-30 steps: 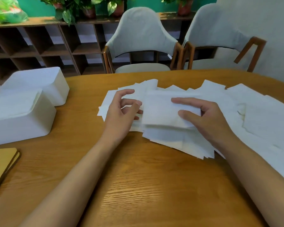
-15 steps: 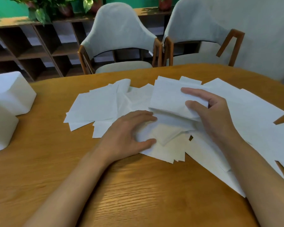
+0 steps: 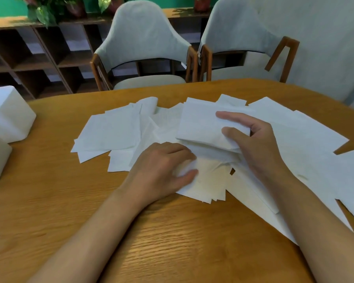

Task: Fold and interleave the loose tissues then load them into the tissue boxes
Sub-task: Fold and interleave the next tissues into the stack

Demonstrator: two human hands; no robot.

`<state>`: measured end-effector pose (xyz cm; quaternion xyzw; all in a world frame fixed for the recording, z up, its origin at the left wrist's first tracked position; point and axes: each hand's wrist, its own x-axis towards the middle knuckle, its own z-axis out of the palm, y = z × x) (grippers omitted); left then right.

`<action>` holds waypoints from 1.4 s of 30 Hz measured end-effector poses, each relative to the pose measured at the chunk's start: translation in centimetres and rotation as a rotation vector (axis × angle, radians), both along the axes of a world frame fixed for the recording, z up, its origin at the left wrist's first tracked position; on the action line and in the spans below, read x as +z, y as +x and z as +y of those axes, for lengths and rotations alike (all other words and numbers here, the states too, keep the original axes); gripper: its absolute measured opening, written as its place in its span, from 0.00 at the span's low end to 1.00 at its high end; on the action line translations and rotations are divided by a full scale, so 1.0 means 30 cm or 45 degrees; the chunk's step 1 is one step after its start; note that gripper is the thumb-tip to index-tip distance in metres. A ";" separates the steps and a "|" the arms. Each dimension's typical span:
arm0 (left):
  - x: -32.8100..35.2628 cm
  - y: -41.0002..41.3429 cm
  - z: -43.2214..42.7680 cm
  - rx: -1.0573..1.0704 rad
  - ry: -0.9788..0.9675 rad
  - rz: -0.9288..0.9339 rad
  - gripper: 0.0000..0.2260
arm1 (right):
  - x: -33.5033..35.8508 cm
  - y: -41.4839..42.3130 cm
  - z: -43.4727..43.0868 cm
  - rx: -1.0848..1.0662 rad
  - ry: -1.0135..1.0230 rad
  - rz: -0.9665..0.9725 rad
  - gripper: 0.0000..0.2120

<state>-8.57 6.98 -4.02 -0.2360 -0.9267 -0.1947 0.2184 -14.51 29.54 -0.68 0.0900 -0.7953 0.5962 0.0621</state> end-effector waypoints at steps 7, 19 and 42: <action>0.002 0.013 0.078 0.159 -0.065 -0.069 0.20 | 0.005 0.006 0.000 0.011 -0.002 0.019 0.13; 0.037 0.047 0.026 -0.016 0.068 0.079 0.07 | 0.001 0.005 0.002 -0.009 0.003 0.045 0.14; 0.143 0.114 -0.070 0.182 1.306 -0.457 0.11 | -0.013 0.068 -0.076 0.360 -0.079 -0.017 0.07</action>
